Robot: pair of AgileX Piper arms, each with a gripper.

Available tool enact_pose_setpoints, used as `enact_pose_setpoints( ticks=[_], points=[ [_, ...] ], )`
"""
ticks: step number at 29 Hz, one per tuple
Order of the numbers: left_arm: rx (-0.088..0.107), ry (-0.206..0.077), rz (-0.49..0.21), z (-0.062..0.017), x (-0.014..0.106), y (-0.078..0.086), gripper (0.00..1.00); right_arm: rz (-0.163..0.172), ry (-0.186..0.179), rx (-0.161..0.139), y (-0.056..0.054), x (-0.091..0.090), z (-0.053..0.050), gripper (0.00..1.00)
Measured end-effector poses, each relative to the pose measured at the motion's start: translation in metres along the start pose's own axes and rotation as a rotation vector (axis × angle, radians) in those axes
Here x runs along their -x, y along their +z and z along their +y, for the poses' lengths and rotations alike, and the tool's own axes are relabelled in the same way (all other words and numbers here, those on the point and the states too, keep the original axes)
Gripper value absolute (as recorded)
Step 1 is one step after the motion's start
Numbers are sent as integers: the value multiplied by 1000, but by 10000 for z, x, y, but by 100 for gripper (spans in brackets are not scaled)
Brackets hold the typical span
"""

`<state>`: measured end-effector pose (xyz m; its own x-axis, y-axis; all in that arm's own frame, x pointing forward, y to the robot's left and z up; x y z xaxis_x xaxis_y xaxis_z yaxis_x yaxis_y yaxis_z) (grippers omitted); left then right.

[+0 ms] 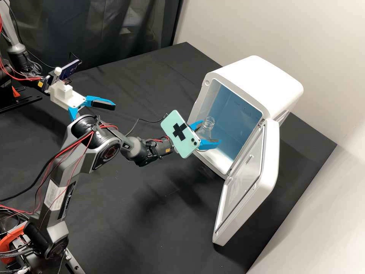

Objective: Place the flask in the incubator

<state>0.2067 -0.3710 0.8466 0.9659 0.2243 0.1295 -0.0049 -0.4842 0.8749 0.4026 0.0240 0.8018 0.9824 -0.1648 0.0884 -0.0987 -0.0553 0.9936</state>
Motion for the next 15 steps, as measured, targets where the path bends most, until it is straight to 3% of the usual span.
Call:
enact_pose_setpoints(
  ticks=[8, 15],
  points=[
    [-6, 5, 0, 9, -48, -2, 100, -39, 31, 14, -10, -219, -41, 0],
    [3, 7, 13, 6, -51, -6, 100, -61, 51, 15, 13, -336, -24, 0]
  ],
)
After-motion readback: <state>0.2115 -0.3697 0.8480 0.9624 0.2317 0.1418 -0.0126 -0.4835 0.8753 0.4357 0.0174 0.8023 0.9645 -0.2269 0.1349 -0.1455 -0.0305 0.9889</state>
